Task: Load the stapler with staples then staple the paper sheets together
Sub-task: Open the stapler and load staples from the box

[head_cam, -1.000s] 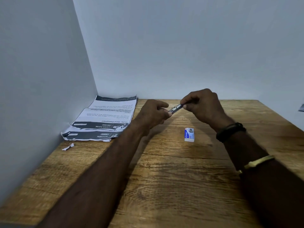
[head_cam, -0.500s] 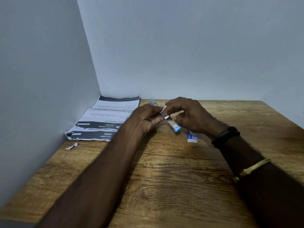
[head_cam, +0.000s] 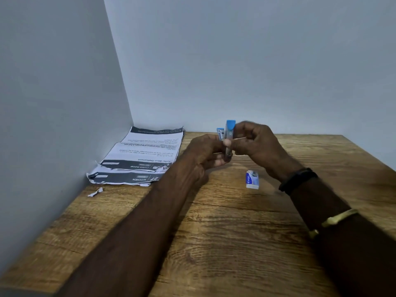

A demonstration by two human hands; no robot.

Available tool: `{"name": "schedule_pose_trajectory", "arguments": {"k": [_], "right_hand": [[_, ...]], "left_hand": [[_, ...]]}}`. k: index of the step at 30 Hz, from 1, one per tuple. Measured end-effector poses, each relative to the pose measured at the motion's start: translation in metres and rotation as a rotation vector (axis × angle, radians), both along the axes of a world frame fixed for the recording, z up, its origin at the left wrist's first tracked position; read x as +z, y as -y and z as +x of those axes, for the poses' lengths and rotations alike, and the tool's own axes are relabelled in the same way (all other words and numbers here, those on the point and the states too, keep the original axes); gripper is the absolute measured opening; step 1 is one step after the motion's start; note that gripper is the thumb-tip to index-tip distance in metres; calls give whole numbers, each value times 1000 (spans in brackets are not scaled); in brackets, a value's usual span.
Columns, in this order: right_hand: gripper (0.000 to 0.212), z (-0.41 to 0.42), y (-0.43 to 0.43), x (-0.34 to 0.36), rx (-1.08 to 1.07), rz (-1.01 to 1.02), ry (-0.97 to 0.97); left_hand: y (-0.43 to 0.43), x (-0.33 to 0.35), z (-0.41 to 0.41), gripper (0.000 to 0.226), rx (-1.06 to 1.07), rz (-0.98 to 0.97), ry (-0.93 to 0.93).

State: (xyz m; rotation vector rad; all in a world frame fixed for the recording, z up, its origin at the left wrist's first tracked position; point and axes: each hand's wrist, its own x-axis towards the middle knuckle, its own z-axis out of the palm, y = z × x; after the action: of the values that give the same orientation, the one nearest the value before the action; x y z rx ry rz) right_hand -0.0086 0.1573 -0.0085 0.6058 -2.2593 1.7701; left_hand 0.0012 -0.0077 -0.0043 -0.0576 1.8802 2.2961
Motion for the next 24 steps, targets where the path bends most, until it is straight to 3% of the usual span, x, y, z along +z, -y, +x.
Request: {"name": "schedule_pose_trajectory", "arguments": {"k": [2,4,7,11,19,24], "right_hand": [[40,0,-1,1,-19,-81,73],[48,1,-3,1,-14,-128,111],[44,0,-5,0,29,-207,174],[32,-2,-5,1,-6,-212,253],[26,-4,-5,2,-21,-433,499],[25,-3,-4,6,-43,-470,541]], "left_hand": [[-2,0,0,13,-22,36,-3],[-1,1,0,13,-65,72,-9],[0,1,1,15,-135,49,-41],[-3,-3,3,44,-115,7,-88],[-12,-7,5,35,-128,-62,-116],[-14,-8,7,35,-120,-54,-117]]}}
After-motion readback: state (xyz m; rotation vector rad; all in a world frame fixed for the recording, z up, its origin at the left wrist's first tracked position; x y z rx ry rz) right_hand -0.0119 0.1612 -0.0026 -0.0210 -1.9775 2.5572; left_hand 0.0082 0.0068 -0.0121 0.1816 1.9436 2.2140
